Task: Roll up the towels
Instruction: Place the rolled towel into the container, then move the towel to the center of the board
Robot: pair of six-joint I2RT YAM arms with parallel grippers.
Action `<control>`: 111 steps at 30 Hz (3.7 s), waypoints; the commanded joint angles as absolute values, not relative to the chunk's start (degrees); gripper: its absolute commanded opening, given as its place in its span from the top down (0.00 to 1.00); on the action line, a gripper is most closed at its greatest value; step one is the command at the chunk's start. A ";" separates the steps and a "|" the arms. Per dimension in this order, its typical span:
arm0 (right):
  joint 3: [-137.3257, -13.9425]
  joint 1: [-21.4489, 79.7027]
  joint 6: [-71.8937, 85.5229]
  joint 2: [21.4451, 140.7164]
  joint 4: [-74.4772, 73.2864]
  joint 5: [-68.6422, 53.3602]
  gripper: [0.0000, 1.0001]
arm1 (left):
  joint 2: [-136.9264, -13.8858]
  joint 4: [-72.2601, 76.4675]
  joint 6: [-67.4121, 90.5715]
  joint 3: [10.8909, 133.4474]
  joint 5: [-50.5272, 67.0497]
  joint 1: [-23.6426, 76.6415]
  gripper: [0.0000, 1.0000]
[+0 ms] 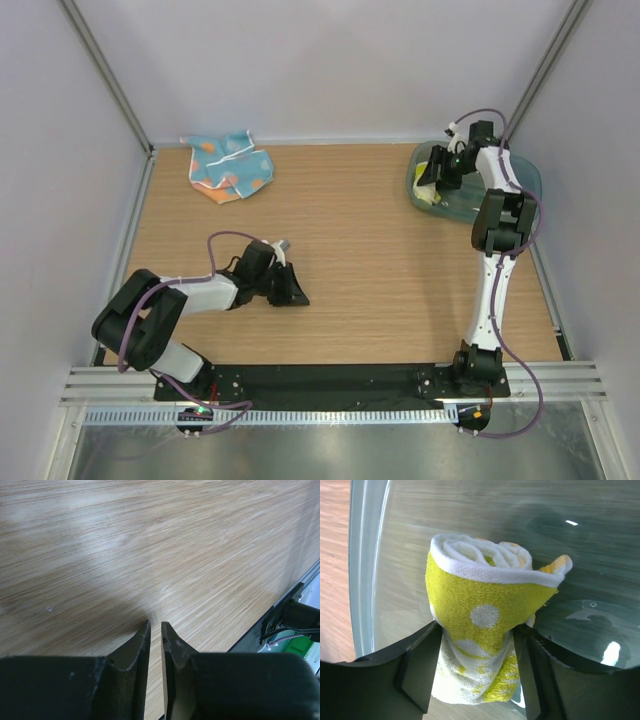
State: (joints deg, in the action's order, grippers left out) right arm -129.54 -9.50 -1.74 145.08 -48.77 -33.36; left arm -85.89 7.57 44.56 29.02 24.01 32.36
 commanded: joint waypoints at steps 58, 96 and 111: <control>-66.36 19.77 22.76 66.01 -25.48 -14.33 0.01 | -70.64 -22.65 35.42 64.94 -23.11 30.51 0.00; -58.62 22.15 21.53 72.51 -26.19 -21.00 0.02 | -130.33 -27.25 48.87 106.08 2.02 4.31 0.27; -59.32 22.15 21.18 74.27 -26.63 -20.39 0.02 | -127.72 -28.56 48.87 108.45 0.71 5.80 1.00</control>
State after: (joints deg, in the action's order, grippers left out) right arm -57.32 21.76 22.15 74.19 -27.44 -20.18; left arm -131.50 -28.08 50.09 106.06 1.56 4.62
